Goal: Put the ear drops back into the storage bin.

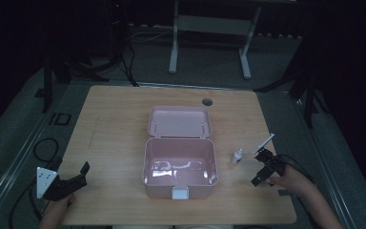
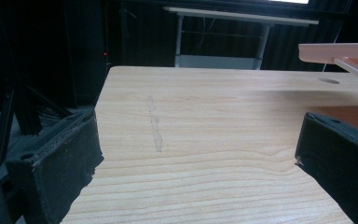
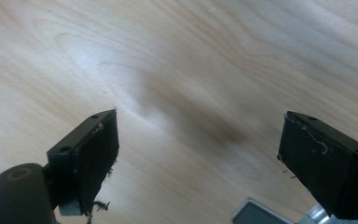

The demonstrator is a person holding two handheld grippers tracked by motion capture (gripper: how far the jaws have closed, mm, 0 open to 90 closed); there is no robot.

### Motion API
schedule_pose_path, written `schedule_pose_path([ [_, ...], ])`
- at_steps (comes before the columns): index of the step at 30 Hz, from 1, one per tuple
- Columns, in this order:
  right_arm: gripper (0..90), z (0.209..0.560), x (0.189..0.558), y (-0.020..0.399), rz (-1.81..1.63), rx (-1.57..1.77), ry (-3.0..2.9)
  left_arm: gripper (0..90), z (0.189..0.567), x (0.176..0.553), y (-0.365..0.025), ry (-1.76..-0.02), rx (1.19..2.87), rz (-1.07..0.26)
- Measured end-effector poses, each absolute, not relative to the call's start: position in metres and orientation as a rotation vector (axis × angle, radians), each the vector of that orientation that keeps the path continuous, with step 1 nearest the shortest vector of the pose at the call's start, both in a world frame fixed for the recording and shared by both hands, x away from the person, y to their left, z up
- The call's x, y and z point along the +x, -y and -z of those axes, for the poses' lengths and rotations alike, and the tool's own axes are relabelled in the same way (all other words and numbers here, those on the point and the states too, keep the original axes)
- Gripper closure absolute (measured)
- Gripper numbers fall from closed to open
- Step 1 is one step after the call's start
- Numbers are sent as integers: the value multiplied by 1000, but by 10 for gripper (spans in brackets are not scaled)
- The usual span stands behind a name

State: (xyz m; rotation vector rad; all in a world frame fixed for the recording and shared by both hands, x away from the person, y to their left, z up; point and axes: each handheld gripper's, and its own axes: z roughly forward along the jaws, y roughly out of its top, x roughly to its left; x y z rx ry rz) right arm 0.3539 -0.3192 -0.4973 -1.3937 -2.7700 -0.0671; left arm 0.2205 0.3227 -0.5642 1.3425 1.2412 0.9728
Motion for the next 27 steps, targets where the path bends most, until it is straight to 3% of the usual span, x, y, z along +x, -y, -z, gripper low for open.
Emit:
schedule_pose_path([
  [27, 135, 488, 409, 268, 76, -1380, 2769, 4, 564, 221, -323, -1239, 1345, -969],
])
